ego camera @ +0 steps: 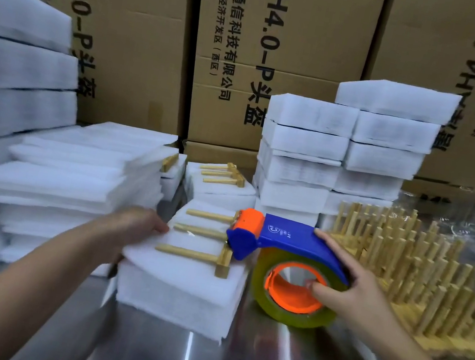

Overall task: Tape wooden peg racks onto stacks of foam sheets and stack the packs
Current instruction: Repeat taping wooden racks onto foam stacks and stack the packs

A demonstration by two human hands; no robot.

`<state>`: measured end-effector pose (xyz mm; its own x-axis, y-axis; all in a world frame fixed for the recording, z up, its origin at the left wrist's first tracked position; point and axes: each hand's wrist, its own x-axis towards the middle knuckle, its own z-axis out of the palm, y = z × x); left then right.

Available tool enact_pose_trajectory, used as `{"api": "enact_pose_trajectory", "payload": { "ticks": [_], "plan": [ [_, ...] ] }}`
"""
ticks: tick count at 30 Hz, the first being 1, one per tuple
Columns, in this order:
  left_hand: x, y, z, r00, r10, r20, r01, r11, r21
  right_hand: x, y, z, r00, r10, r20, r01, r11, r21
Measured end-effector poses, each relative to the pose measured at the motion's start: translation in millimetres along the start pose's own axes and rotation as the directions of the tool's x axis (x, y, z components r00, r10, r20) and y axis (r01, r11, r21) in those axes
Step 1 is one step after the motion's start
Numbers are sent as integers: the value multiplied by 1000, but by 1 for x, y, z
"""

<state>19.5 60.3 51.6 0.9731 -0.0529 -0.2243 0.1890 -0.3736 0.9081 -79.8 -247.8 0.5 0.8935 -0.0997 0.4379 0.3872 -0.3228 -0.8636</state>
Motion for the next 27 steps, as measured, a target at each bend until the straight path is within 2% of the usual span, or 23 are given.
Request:
{"api": "enact_pose_trajectory", "payload": {
  "ticks": [1,2,3,4,6,8,10,15,27],
  "plan": [
    [-2,3,1,991,97,-95,-84,988,129,0,0,2,1000,-1,0,1,1000,1],
    [-4,7,2,970,209,-126,-177,958,225,0,1,4,1000,-2,-4,2,1000,5],
    [-9,11,5,946,313,-85,-281,921,270,0,1,5,1000,-4,-10,4,1000,8],
    [-15,14,8,918,397,16,-385,877,287,-1,2,6,1000,-5,-16,5,1000,11],
    [-30,18,18,843,492,216,-535,725,435,-1,1,7,1000,0,-27,0,1000,22],
    [-31,16,32,783,546,298,-598,529,602,-2,0,7,999,8,-32,-7,1000,22],
    [-23,12,44,746,562,357,-622,398,674,-4,0,6,1000,10,-26,-9,1000,15],
    [-7,0,52,781,477,403,-597,382,705,-9,1,-1,999,24,45,-23,999,-33],
    [-4,-1,52,765,484,424,-620,378,687,-9,1,-22,992,5,129,15,988,-153]
  ]
}}
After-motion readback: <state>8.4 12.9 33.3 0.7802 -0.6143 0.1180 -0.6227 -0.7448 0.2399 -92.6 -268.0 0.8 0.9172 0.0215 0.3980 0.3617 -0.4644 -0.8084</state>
